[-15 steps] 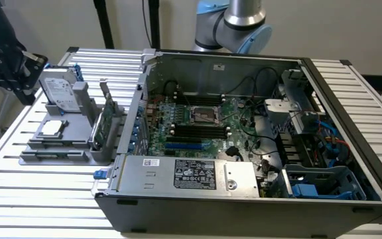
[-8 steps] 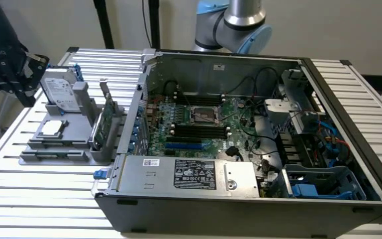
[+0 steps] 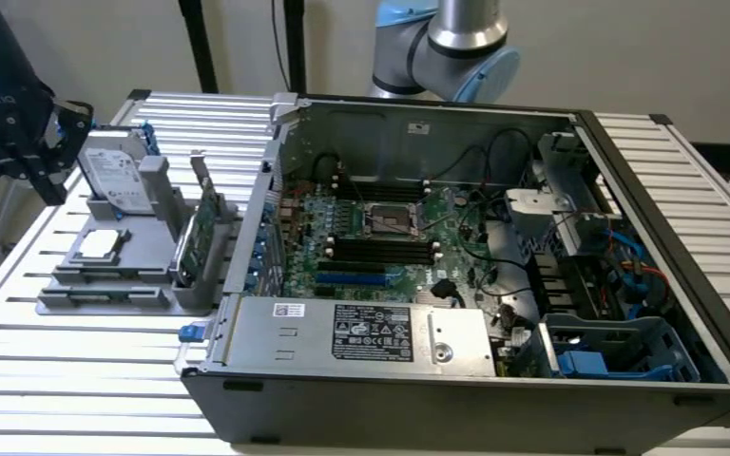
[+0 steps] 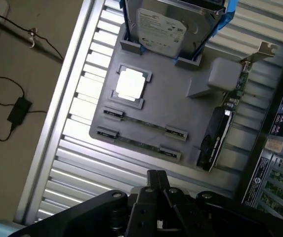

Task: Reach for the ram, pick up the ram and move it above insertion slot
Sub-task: 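Pick up the ram and move it above insertion slot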

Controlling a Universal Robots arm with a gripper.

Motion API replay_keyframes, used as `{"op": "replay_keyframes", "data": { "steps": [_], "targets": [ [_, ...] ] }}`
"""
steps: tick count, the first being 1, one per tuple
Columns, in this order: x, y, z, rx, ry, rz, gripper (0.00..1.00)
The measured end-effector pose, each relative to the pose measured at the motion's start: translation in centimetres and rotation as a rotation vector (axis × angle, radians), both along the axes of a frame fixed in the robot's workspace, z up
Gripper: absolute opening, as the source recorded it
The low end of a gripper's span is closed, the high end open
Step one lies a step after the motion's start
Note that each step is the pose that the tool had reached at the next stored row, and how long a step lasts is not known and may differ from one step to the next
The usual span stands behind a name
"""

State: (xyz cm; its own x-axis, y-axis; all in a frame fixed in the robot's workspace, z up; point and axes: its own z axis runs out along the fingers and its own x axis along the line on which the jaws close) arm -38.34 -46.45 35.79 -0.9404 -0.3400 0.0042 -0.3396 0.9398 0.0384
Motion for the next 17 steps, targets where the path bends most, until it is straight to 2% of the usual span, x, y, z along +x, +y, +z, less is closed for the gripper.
{"op": "replay_keyframes", "data": {
  "steps": [17],
  "targets": [
    [0.00,0.00,0.00,0.0000,0.0000,0.309,0.11]
  ]
}}
